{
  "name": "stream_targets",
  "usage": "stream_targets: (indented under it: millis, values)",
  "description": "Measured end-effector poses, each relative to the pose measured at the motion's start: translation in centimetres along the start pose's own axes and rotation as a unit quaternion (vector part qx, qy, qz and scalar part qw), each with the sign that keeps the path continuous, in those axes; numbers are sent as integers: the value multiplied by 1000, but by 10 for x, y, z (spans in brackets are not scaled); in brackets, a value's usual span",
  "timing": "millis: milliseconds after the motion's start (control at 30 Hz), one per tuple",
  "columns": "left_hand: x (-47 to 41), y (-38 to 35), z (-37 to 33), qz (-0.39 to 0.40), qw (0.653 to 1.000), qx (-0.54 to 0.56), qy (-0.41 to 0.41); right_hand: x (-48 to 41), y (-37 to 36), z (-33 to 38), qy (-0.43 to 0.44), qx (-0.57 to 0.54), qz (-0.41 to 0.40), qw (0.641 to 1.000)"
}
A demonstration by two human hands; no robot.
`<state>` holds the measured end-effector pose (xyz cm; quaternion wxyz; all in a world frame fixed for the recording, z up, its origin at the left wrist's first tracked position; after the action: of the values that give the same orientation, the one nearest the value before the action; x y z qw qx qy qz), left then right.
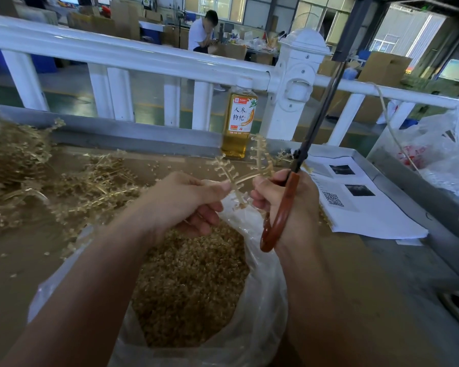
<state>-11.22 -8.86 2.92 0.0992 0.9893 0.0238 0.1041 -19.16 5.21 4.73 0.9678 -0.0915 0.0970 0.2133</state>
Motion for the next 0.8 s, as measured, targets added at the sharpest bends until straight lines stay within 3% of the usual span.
stream_targets:
  millis: [167,400,800]
  values:
    - [-4,-21,-3,58,997,52,-9,1,-3,1,14,-3,9,1000]
    - [-2,-11,-5,11,993,114,-32,2,-6,4,17,-13,17,1000]
    - [3,-26,-18,92,993,44,-66,2,-10,-5,-14,54,63,996]
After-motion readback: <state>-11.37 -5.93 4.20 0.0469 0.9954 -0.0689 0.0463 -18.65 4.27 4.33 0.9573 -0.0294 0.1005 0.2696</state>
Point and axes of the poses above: each hand's wrist, its own x-axis away from the middle knuckle, its own y-axis out of the back of the hand, z = x × y, the point moved 8 cm from there along -x, towards the middle knuckle, and after that the axes turned 13 degrees about z, right-handed, at the moved point
